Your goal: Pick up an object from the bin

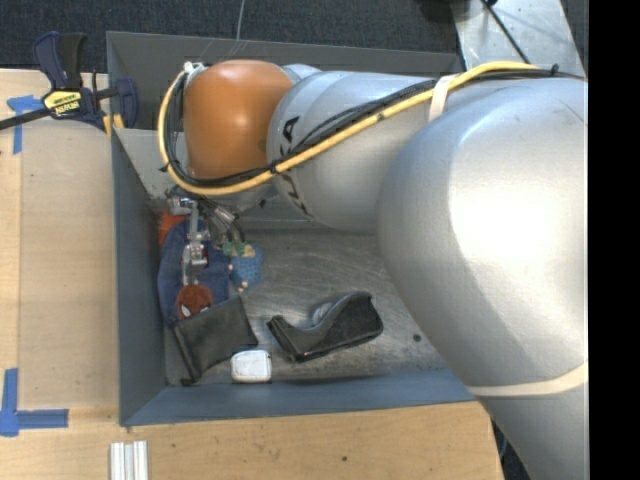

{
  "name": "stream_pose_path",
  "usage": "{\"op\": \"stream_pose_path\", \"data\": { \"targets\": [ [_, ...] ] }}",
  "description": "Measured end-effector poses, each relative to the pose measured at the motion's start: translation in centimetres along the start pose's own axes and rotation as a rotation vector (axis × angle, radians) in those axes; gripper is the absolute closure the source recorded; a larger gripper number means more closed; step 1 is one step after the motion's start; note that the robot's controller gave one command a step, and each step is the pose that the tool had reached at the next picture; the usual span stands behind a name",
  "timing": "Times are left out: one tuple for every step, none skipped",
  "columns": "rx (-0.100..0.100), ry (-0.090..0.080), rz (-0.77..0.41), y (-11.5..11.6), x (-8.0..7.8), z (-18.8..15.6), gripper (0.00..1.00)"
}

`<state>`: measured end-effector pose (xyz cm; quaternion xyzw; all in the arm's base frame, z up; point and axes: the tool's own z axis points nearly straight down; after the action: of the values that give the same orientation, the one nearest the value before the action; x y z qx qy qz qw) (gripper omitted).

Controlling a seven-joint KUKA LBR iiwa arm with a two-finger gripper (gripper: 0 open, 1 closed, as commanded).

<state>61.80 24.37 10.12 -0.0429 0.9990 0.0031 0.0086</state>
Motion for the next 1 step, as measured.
{"op": "stream_pose_path", "data": {
  "targets": [
    [-0.001, -0.001, 0.100, 0.18, -0.29, 0.60, 0.00]
  ]
}}
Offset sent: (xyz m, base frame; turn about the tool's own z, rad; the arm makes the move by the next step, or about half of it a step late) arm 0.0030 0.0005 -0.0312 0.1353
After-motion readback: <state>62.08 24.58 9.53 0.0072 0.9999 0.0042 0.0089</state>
